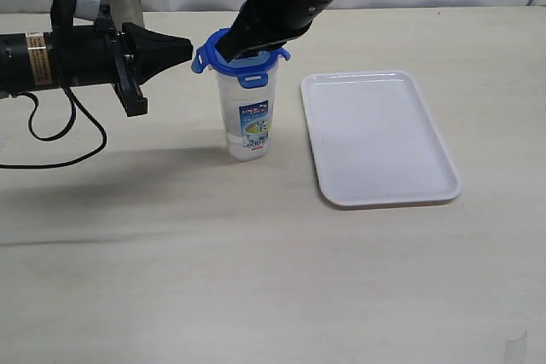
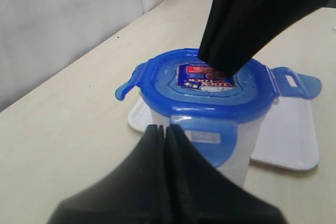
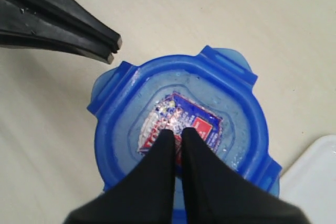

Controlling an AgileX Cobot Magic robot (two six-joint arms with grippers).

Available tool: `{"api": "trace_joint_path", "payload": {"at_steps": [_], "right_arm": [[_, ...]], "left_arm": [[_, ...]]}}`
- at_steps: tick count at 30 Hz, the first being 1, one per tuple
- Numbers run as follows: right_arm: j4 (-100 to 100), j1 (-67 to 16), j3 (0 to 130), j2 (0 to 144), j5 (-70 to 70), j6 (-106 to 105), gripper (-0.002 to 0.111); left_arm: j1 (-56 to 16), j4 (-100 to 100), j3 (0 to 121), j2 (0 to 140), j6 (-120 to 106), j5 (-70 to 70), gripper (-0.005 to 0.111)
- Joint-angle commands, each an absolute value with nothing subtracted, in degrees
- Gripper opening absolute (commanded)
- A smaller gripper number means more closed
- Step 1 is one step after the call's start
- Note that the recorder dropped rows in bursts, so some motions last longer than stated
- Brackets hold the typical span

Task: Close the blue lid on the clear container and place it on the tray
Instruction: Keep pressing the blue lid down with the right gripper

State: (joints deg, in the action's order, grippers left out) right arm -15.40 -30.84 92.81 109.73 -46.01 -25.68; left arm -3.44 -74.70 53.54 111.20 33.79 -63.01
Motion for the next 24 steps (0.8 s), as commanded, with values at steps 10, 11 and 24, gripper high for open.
{"api": "trace_joint_path", "payload": {"at_steps": [10,11,24], "right_arm": [[-17.11,-30.81,92.37,106.72,-45.43,-25.30,0.005],[-17.11,-30.81,92.37,106.52,-45.43,-25.14,0.005],[-1.89,-30.12,93.66,106.49,-47.89,-6.49,0.040]], "left_arm": [[-4.44,-74.22,53.37,111.46,34.67,-63.14,0.000],[-4.44,-74.22,53.37,111.46,34.55,-63.14,0.000],[-4.44,-74.13,53.37,111.46,34.55,-62.43,0.000]]}}
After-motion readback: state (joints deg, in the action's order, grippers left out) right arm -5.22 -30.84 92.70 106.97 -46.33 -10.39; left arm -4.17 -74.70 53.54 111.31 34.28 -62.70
